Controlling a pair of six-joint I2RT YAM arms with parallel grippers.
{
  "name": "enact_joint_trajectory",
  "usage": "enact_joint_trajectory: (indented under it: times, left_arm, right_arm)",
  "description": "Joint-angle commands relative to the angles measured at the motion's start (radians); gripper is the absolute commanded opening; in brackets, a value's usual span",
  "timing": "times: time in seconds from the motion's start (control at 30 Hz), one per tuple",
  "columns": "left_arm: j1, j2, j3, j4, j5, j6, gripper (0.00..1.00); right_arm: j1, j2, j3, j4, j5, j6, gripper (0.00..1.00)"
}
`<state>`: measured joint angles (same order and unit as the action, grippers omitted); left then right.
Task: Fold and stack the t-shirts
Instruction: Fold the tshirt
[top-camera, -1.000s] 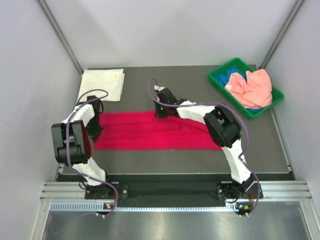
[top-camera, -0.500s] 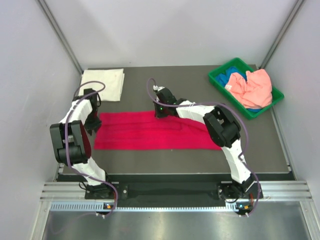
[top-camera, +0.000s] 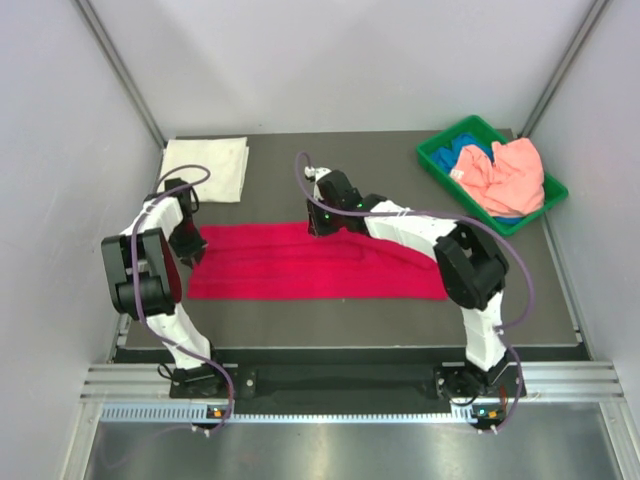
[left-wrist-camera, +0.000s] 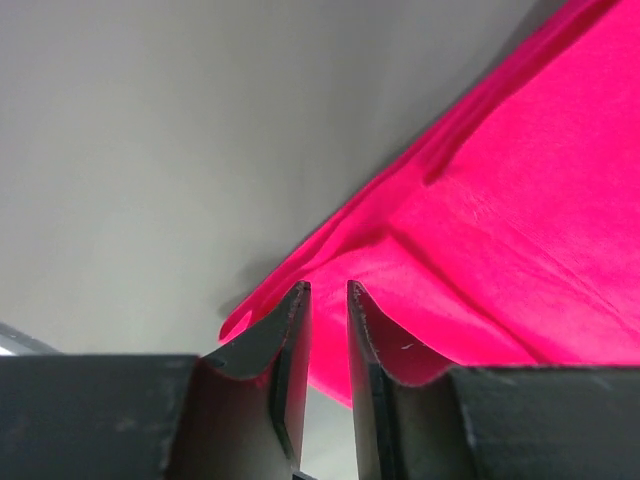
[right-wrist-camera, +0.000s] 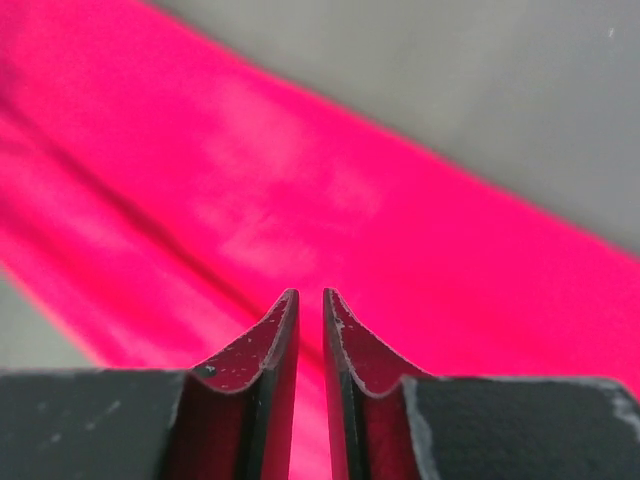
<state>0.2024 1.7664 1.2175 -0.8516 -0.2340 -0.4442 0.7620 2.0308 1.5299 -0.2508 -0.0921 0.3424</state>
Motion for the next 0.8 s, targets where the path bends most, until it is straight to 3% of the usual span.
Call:
enact_joint_trajectory:
  times: [0.0, 0.13, 0.37, 0.53, 0.63, 0.73, 0.77]
  left_arm:
    - [0.003, 0.030, 0.025, 0.022, 0.004, -0.013, 0.26]
    - [0.002, 0.053, 0.019, 0.033, -0.048, -0.016, 0.27]
    - [0.005, 0.084, 0.022, 0.052, -0.083, -0.016, 0.27]
    - [0.006, 0.114, 0.050, 0.040, -0.120, -0.007, 0.06]
    - [0.008, 0.125, 0.057, 0.043, -0.133, -0.007, 0.03]
    - [0.008, 0.128, 0.074, 0.037, -0.111, -0.007, 0.04]
    - [0.008, 0.122, 0.082, 0.031, -0.102, -0.010, 0.12]
  right_arm:
    - [0.039, -0.130, -0.074, 0.004, -0.034, 0.001, 0.17]
    - [0.080, -0.201, -0.195, 0.051, -0.047, 0.021, 0.22]
    - [0.118, -0.182, -0.309, 0.082, 0.048, 0.055, 0.22]
    - [0.149, -0.202, -0.416, 0.125, 0.117, 0.040, 0.22]
    - [0.174, -0.222, -0.454, 0.120, 0.156, 0.014, 0.20]
    - [0.194, -0.257, -0.479, 0.119, 0.180, 0.009, 0.19]
    - [0.197, -0.265, -0.482, 0.120, 0.183, 0.012, 0.19]
